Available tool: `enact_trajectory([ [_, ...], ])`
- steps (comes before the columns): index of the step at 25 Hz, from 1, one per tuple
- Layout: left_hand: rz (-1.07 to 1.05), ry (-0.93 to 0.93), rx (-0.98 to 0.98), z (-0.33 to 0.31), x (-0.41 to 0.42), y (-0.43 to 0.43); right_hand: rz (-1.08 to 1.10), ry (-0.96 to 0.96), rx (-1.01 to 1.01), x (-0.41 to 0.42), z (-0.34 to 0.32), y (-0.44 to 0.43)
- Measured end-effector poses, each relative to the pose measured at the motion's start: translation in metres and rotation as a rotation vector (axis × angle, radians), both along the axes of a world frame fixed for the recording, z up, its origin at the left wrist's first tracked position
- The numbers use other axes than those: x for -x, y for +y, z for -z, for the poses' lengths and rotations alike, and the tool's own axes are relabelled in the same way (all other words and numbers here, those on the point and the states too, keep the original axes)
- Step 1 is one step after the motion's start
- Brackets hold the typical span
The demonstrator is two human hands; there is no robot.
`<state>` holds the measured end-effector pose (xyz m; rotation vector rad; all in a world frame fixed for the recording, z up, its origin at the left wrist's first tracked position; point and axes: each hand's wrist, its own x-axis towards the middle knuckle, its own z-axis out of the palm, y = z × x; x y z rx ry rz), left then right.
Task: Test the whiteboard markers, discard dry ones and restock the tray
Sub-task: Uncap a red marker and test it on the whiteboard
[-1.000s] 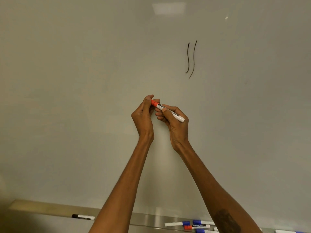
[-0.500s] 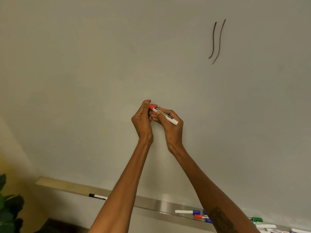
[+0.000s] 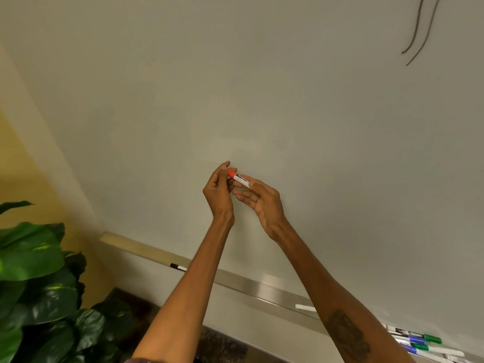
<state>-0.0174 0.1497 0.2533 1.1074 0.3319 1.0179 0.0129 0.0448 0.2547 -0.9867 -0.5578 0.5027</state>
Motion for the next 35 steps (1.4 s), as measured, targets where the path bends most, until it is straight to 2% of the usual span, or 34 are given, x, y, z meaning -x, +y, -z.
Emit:
enact_trajectory([
  [5, -0.068, 0.149, 0.039, 0.052, 0.023, 0.039, -0.255, 0.082, 0.192, 0.005, 0.041, 0.028],
  [15, -0.146, 0.404, 0.063, 0.153, 0.095, 0.103, -0.344, -0.023, 0.650, 0.046, 0.125, 0.100],
  [21, -0.196, 0.542, 0.170, 0.207, 0.143, 0.135, -0.416, 0.062, 0.790, 0.079, 0.187, 0.137],
  [25, -0.181, 0.699, 0.234, 0.242, 0.180, 0.152, -0.414, 0.069, 0.946, 0.105, 0.242, 0.152],
  [30, -0.149, 0.894, 0.270, 0.303, 0.230, 0.155, -0.413, -0.008, 1.230, 0.148, 0.322, 0.149],
  [35, -0.047, 0.999, 0.383, 0.340, 0.263, 0.153, -0.495, -0.249, 1.409, 0.177, 0.364, 0.148],
])
